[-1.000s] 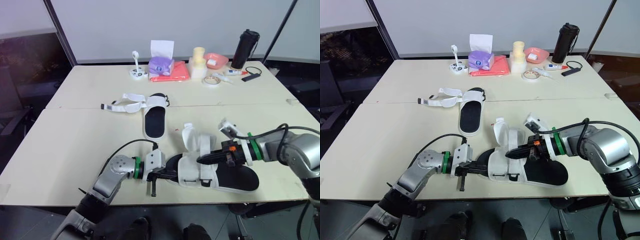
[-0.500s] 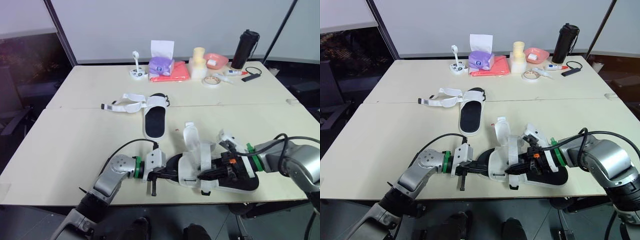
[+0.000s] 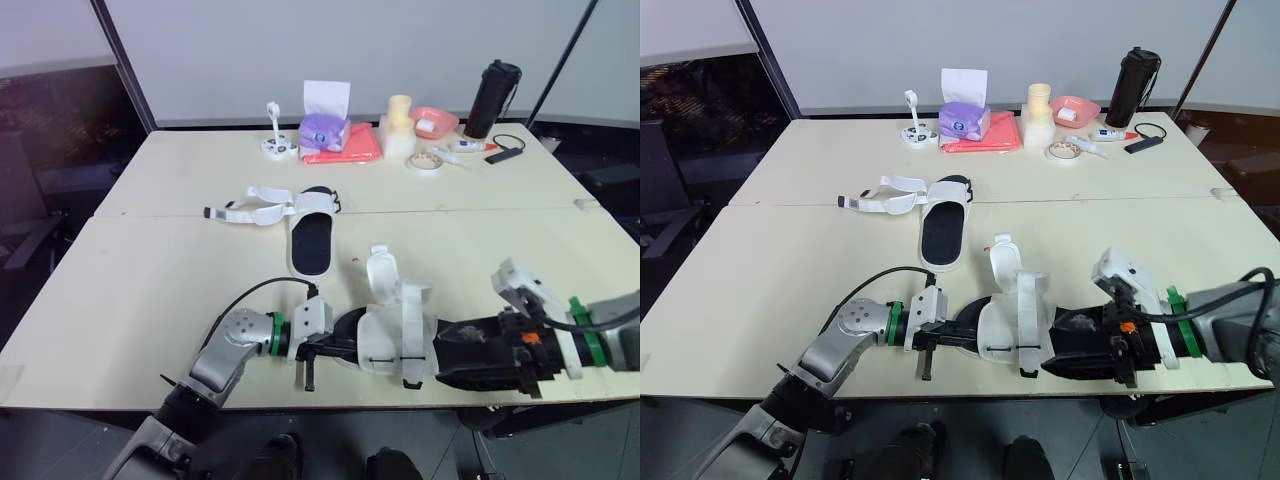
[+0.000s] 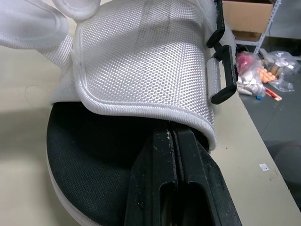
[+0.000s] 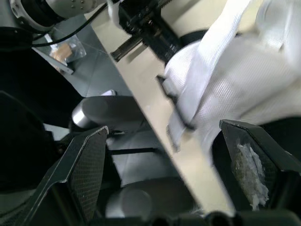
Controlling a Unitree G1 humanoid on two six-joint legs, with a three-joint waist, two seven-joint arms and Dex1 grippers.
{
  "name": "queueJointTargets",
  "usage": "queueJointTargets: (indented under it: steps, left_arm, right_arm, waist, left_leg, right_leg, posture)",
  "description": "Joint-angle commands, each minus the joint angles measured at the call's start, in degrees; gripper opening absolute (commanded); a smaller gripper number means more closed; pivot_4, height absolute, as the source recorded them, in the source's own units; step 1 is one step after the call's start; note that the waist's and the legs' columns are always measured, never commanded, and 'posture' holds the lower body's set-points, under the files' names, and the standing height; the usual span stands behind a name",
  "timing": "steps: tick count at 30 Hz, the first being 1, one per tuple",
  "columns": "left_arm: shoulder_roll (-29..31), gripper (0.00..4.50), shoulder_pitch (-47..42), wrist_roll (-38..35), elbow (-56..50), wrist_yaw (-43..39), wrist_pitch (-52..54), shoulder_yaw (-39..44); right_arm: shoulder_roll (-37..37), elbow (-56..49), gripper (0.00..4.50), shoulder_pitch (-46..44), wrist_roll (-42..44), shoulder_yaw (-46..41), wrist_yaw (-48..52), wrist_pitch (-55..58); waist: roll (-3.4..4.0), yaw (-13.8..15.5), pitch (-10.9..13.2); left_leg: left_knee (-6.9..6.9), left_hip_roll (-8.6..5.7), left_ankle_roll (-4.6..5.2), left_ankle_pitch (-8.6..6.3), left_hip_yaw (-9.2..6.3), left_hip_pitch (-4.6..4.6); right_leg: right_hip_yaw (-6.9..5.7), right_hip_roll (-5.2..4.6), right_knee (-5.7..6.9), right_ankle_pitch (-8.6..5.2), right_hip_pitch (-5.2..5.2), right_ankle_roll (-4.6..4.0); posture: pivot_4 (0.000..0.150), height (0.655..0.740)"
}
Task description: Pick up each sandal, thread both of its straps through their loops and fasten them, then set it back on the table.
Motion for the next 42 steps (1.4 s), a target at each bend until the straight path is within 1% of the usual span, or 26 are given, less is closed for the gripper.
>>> queueJointTargets:
  steps: [1,5,9,15,24,29,36,40,42]
  left_arm:
    - [-0.29,0.0,0.29,1.7,1.53,0.67,0.35,-0.99]
    - [-0.57,0.0,0.25,1.56,1.56,0.74,0.55,-0.93]
    - [-0.65,0.0,0.2,1.56,1.55,0.59,0.67,-0.95]
    - [-0.33,0.0,0.22,1.64,1.32,0.46,0.81,-0.94]
    - [0.05,0.0,0.87,1.68,0.74,0.79,0.97,-0.78]
    - [0.05,0.0,1.11,1.67,0.61,1.05,0.98,-0.85]
    - [-0.14,0.0,0.86,1.73,0.89,1.22,0.75,-0.87]
    - [-0.22,0.0,0.56,1.72,1.26,1.05,0.55,-0.86]
    - [-0.22,0.0,0.58,1.72,1.16,0.98,0.59,-0.94]
  right_arm:
    - [2.18,-4.09,4.13,5.71,2.36,-4.49,-2.73,0.84]
    - [6.39,-5.41,4.13,11.52,3.33,-4.01,-6.64,0.49]
    - [9.53,-5.51,4.13,14.58,0.86,0.8,-10.1,-2.21]
    - [12.22,-2.67,4.13,11.8,-0.29,6.41,-13.5,-4.68]
    - [14.04,-0.11,4.13,6.83,-0.15,11.2,-16.56,-5.34]
    - [13.15,-0.44,4.13,7.22,-1.33,12.87,-16.88,-5.72]
    - [10.33,-0.09,4.13,11.94,-3.87,12.61,-14.98,-7.93]
    - [11.9,1.5,4.13,11.02,-3.62,12.2,-16.11,-8.76]
    - [13.48,1.93,4.13,9.16,-1.88,12.15,-17.28,-8.0]
  waist:
    - [0.0,0.12,0.0]
    - [-0.01,0.18,-0.01]
    - [0.0,0.07,-0.01]
    - [0.0,-0.16,-0.02]
    - [0.0,-0.22,-0.02]
    - [0.01,-0.23,-0.02]
    - [0.01,-0.18,-0.02]
    - [0.01,-0.19,-0.02]
    - [0.0,-0.2,-0.02]
  left_leg:
    - [0.02,0.0,0.01,0.0,-0.01,0.0]
    - [0.12,0.0,0.03,-0.02,0.0,-0.02]
    - [0.37,0.0,0.19,-0.12,0.01,-0.04]
    - [0.5,-0.01,0.21,-0.15,-0.01,-0.04]
    - [0.51,-0.01,0.27,-0.18,-0.02,-0.04]
    - [0.51,0.0,0.27,-0.19,-0.02,-0.03]
    - [0.51,-0.01,0.29,-0.21,-0.01,-0.04]
    - [0.52,-0.01,0.3,-0.21,-0.01,-0.04]
    - [0.53,-0.01,0.3,-0.21,-0.01,-0.04]
  right_leg:
    - [-0.01,0.0,0.0,0.0,0.02,0.0]
    - [-0.03,0.0,-0.01,0.0,0.06,0.0]
    - [-0.04,0.0,-0.01,0.0,0.15,0.01]
    - [-0.06,0.01,-0.13,0.0,0.29,0.01]
    - [-0.07,0.01,-0.21,0.02,0.32,0.02]
    - [-0.07,0.01,-0.21,0.03,0.33,0.01]
    - [-0.06,0.0,-0.25,0.02,0.33,0.01]
    - [-0.07,0.01,-0.26,0.03,0.34,0.02]
    - [-0.07,0.01,-0.26,0.03,0.35,0.02]
  posture:
    - [0.15,0.74]
    - [0.15,0.74]
    - [0.15,0.74]
    - [0.15,0.74]
    - [0.15,0.74]
    - [0.15,0.74]
    - [0.15,0.74]
    - [0.15,0.74]
    - [0.15,0.74]
